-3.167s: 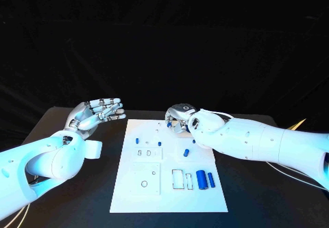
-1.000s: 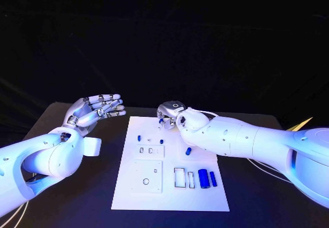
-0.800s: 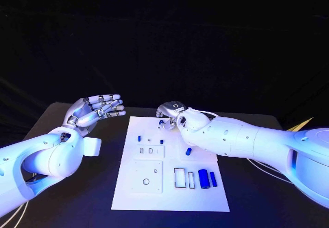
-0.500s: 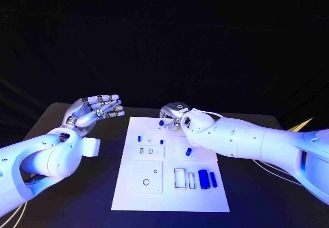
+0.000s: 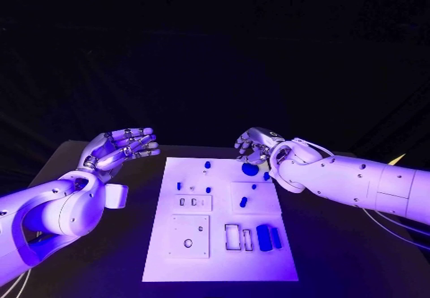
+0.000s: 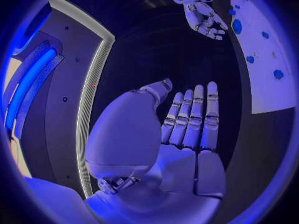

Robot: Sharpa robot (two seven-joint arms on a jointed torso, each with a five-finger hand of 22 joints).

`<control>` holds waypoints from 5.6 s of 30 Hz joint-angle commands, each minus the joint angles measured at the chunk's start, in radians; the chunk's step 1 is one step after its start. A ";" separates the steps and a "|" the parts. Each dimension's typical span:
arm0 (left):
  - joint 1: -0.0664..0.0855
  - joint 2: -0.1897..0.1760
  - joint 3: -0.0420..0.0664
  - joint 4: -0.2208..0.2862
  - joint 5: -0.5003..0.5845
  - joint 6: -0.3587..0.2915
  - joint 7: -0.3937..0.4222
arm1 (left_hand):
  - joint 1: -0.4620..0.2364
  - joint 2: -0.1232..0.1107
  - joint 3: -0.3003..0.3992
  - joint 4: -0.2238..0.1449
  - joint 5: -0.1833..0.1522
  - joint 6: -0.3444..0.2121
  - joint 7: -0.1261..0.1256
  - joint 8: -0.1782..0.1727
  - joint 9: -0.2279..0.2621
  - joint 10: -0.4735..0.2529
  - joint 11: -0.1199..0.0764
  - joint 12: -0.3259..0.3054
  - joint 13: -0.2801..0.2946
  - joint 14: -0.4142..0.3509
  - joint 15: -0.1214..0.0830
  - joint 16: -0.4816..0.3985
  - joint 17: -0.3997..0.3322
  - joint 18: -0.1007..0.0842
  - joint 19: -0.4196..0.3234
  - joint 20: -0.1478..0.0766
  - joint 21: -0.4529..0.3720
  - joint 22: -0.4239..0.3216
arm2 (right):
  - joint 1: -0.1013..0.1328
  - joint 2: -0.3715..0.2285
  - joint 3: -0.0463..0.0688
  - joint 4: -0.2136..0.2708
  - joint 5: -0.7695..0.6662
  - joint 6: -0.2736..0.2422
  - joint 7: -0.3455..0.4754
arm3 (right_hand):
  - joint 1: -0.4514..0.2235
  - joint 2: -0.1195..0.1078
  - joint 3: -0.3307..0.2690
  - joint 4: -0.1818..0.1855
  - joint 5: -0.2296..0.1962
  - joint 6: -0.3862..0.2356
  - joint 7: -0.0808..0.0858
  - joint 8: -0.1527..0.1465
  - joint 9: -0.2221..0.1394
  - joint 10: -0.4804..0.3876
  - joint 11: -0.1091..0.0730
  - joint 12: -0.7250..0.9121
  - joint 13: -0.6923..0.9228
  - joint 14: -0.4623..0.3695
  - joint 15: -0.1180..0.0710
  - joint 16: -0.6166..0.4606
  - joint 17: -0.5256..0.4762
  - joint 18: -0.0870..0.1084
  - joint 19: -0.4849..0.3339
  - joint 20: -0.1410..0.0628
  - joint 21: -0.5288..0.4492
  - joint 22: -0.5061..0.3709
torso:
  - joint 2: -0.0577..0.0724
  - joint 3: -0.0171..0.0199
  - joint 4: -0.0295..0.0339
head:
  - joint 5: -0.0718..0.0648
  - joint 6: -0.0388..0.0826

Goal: Assemble the parts on the task board

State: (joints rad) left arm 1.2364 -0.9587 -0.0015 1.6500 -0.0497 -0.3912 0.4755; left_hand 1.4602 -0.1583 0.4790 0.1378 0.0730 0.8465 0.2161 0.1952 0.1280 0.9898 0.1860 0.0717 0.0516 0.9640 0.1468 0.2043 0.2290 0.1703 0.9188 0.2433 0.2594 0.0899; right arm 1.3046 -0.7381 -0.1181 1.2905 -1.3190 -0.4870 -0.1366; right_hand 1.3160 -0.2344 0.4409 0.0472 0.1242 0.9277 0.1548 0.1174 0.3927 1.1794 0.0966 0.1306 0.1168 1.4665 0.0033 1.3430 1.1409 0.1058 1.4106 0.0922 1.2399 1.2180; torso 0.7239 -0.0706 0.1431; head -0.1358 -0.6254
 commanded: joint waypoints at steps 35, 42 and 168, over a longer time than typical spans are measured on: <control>0.001 0.005 0.001 -0.005 0.000 0.010 -0.003 | -0.018 -0.015 0.006 -0.008 0.000 -0.010 0.012 0.005 0.013 -0.007 0.003 -0.008 0.014 -0.020 0.002 -0.011 0.018 0.009 0.017 -0.001 0.018 0.015 | -0.020 -0.036 0.002 -0.078 0.111 0.186 -0.058 | 0.168 0.032 -0.344 0.240 0.021 -0.111 0.001 0.146 0.042 0.194 -0.027 1.138 1.185 0.087 -0.009 0.198 0.348 -0.082 0.116 0.005 0.246 0.272 | 0.001 0.0029 -0.0003 | -0.008 -0.008; 0.001 0.007 0.001 -0.006 -0.001 0.011 -0.004 | -0.018 -0.014 0.007 -0.009 0.000 -0.010 0.012 0.004 0.012 -0.008 0.003 -0.008 0.014 -0.021 0.002 -0.012 0.019 0.009 0.016 -0.001 0.018 0.015 | -0.028 -0.019 0.002 -0.101 0.122 0.182 -0.054 | 0.163 0.046 -0.330 0.241 0.020 -0.101 0.000 0.151 0.039 0.214 -0.028 1.174 1.218 0.090 -0.009 0.202 0.359 -0.084 0.120 0.005 0.256 0.282 | 0.000 0.0015 0.0030 | -0.012 -0.010; 0.002 0.013 0.001 -0.012 -0.002 0.012 -0.017 | -0.019 -0.012 0.011 -0.022 0.000 -0.017 0.015 0.002 0.012 -0.017 0.006 -0.009 0.013 -0.027 0.005 -0.019 0.028 0.008 0.006 0.001 0.021 0.016 | -0.069 0.196 -0.013 -0.063 -0.198 -0.022 -0.086 | 0.040 0.002 -0.044 0.181 0.015 -0.009 -0.002 0.076 -0.032 0.278 -0.029 1.276 1.321 0.097 -0.010 0.217 0.399 -0.104 0.157 0.003 0.325 0.348 | -0.001 0.0052 -0.0002 | 0.014 -0.013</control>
State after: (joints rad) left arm 1.2366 -0.9461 -0.0017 1.6375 -0.0511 -0.3819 0.4575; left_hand 1.4602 -0.1583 0.4790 0.1372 0.0730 0.8429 0.2194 0.1952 0.1280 0.9809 0.1945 0.0717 0.0516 0.9445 0.1520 0.1988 0.2394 0.1703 0.9186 0.2434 0.2670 0.0906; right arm 1.2341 -0.5391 -0.1321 1.2217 -1.5227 -0.4976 -0.2277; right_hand 1.3740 -0.2395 0.3594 0.2304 0.1337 0.9372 0.1484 0.2103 0.3661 1.4542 0.0559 1.4133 1.2907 1.4684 -0.0159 1.5455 1.2962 0.0362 1.4644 0.0879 1.5476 1.2950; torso 0.7239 -0.0666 0.1440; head -0.1240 -0.6404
